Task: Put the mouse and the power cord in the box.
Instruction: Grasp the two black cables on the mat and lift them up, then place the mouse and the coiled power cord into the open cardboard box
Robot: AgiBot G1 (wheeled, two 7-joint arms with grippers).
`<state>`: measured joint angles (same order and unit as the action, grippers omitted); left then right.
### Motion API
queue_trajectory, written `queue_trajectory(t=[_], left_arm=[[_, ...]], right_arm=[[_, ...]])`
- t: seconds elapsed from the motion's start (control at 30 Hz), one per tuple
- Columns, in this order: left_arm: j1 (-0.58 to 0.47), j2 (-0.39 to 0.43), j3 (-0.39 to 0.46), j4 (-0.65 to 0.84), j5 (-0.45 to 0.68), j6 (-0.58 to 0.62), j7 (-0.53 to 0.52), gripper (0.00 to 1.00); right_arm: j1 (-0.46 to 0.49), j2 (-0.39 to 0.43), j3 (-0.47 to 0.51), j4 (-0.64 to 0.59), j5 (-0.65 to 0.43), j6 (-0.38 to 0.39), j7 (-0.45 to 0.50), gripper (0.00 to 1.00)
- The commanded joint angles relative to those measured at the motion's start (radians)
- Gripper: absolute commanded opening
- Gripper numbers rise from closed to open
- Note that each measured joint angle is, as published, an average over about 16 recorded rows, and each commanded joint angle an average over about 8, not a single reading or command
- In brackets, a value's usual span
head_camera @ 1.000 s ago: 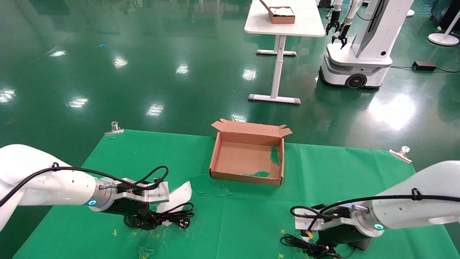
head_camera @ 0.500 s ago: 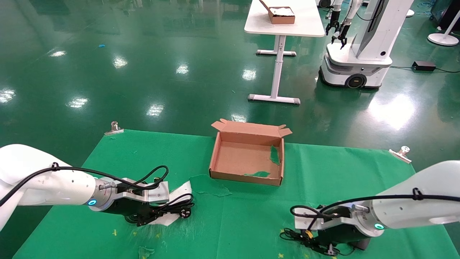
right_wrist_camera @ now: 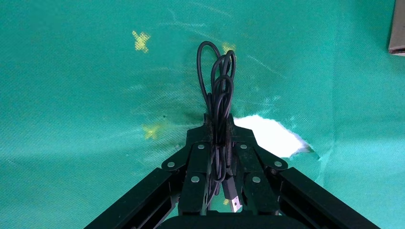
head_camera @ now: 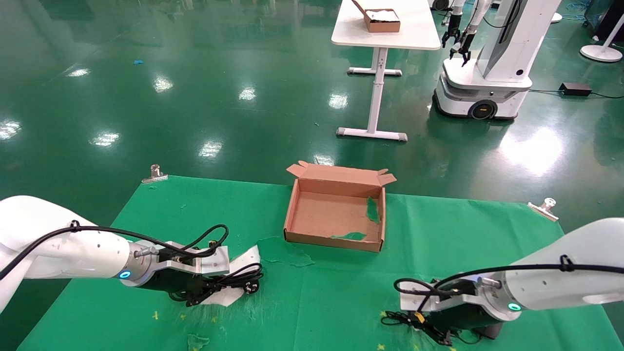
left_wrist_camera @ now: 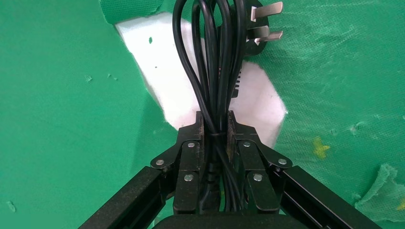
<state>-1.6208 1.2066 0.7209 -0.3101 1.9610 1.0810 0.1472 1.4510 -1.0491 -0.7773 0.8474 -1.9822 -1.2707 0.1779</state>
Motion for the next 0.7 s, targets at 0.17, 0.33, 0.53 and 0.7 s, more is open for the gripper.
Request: queue_trajectory(t=[0.17, 0.33, 0.53, 0.7], left_arm=[[0.0, 0.0, 0.0, 0.0, 0.0, 0.0, 0.0, 0.0], [-0.001, 0.0, -0.001, -0.001, 0.0, 0.0, 0.0, 0.0], [-0.03, -0.012, -0.019, -0.022, -0.028, 0.023, 0.003, 0.0], [-0.074, 0.003, -0.047, -0.063, -0.07, 0.034, 0.0, 0.0]], right_arm=[[0.0, 0.0, 0.0, 0.0, 0.0, 0.0, 0.0, 0.0], [0.003, 0.003, 0.001, 0.003, 0.001, 0.0, -0.002, 0.0], [0.024, 0.038, 0.021, 0.04, 0.017, -0.009, 0.008, 0.0], [0.051, 0.091, 0.05, 0.097, 0.03, -0.013, 0.039, 0.0]])
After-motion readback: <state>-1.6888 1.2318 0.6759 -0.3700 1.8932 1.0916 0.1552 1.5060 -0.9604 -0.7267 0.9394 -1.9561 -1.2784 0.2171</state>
